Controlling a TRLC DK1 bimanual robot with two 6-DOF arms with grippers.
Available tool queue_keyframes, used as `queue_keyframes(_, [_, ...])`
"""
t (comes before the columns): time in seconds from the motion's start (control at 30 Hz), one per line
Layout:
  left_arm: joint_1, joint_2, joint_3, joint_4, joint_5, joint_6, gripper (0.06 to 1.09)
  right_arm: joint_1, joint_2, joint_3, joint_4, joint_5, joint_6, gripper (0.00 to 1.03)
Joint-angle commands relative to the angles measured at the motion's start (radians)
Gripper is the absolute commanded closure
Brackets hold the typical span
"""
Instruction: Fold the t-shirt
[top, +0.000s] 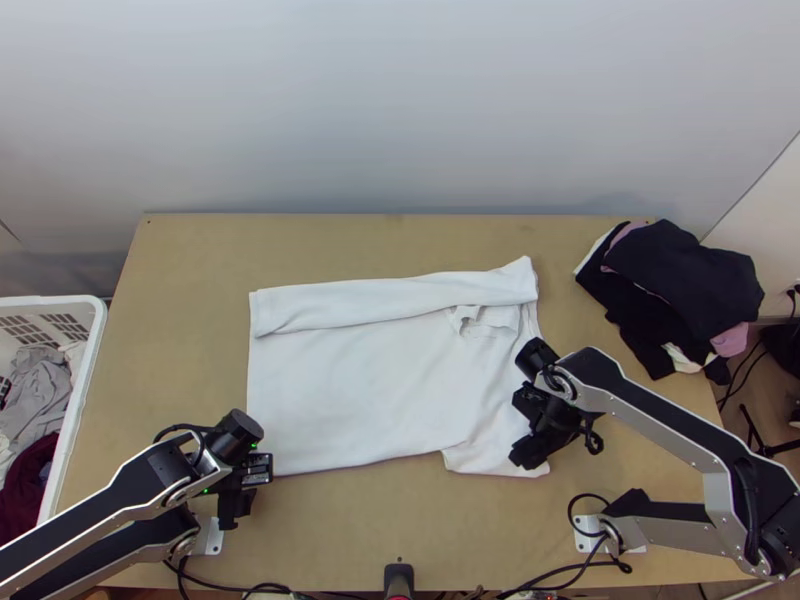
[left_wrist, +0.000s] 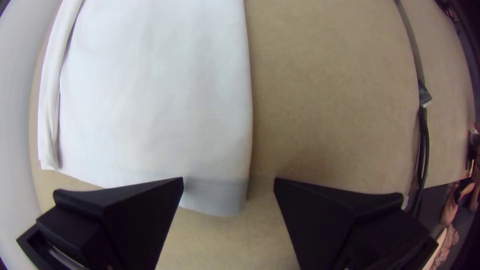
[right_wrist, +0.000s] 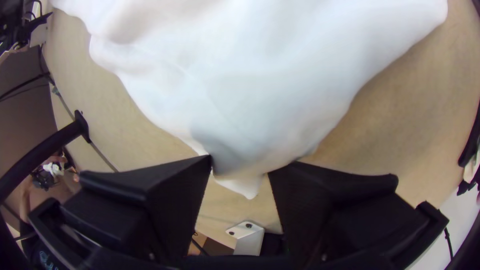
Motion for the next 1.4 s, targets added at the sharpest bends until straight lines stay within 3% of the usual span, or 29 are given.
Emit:
queue_keyframes(0.0, [0.001,-0.002,-0.013,0.021,-0.032,0.003,0.22,0.005,0.001,-0.008,0.022,0.000,0.001,0.59])
queue_keyframes(0.1, [0.008,-0.005,0.000,0.021,-0.036,0.003,0.34,0.008,-0.002,-0.012,0.028,0.000,0.001,0.62])
queue_keyframes(0.17, [0.017,-0.008,-0.003,0.021,-0.045,0.015,0.37,0.011,-0.003,-0.021,0.051,0.000,0.002,0.71])
queue_keyframes(0.27, [0.020,-0.038,-0.019,0.041,-0.050,0.032,0.59,0.022,-0.003,-0.026,0.068,0.000,-0.005,0.91])
queue_keyframes(0.33, [0.020,-0.057,-0.025,0.047,-0.050,0.035,0.66,0.022,-0.003,-0.027,0.074,0.000,-0.007,0.99])
queue_keyframes(0.43, [0.021,-0.088,-0.048,0.061,-0.050,0.068,0.80,0.022,-0.008,-0.037,0.079,0.000,-0.010,1.00])
queue_keyframes(0.5, [0.024,-0.126,-0.072,0.084,-0.049,0.097,1.00,0.023,-0.008,-0.040,0.080,0.000,-0.010,1.00])
queue_keyframes(0.53, [0.024,-0.152,-0.083,0.089,-0.049,0.118,1.05,0.023,-0.011,-0.040,0.079,0.000,-0.010,1.00])
queue_keyframes(0.73, [0.058,-0.193,-0.045,0.086,-0.029,0.089,1.05,0.020,-0.071,-0.012,0.024,-0.009,-0.008,1.00])
queue_keyframes(1.13, [0.284,-0.066,0.314,-0.048,0.203,0.026,1.05,-0.082,-0.124,0.276,-0.188,-0.156,-0.065,1.00])
queue_keyframes(1.37, [0.488,0.001,0.391,-0.029,0.286,0.080,1.05,-0.285,-0.032,0.413,-0.260,-0.354,-0.151,1.00])
